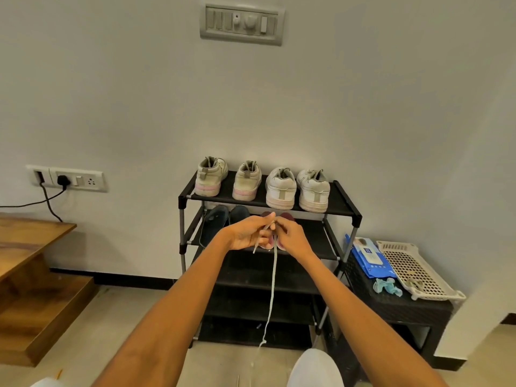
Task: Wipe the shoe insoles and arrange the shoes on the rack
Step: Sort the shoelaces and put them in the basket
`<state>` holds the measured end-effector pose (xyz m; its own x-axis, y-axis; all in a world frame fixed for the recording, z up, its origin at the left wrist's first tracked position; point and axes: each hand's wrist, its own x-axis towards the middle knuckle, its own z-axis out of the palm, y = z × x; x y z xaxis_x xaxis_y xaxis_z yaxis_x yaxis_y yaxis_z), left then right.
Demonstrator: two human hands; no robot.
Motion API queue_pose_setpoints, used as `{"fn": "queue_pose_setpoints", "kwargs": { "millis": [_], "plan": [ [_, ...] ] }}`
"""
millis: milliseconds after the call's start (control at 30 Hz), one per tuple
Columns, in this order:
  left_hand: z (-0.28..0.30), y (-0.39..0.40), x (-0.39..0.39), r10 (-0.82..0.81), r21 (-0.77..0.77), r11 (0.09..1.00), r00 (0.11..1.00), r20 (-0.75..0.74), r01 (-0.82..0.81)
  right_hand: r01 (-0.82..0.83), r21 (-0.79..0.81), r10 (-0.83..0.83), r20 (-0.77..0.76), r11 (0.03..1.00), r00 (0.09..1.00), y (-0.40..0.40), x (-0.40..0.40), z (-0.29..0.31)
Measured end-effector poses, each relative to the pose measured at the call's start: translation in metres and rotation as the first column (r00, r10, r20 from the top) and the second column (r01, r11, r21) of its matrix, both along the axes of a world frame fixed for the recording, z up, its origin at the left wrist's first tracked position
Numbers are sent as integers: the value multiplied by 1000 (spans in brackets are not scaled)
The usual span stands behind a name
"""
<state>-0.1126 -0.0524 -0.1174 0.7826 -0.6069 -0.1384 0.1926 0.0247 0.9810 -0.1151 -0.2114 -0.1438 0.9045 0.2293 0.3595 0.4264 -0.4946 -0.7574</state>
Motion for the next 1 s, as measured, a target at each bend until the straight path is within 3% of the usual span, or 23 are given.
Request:
{"fn": "queue_pose_setpoints", "kwargs": {
  "millis": [133,300,533,700,800,900,1000],
  "plan": [
    [0,-7,3,22,-25,999,1000,21,-21,90,124,-91,6,988,996,-3,0,1],
    [-3,-30,10,222,-340,913,974,-51,-226,51,13,-48,-174,999,984,-16,-12,-6],
    [-20,-58,22,444,-206,876,896,-6,-436,-55,-165,25,-176,985,984,-52,-15,-3],
    [-16,-75,19,302,-41,953,942,148,-299,-104,-299,82,-86,949,993,-66,-16,47],
    [-4,-80,14,159,-74,986,979,129,-151,60,-374,-40,62,925,997,-74,-4,77],
    [8,-78,10,99,-82,993,989,113,-89,232,-515,-167,170,826,971,-84,9,87],
    [15,-75,8,9,-204,979,997,71,6,238,-521,-185,153,820,971,-83,12,76]
  ]
}}
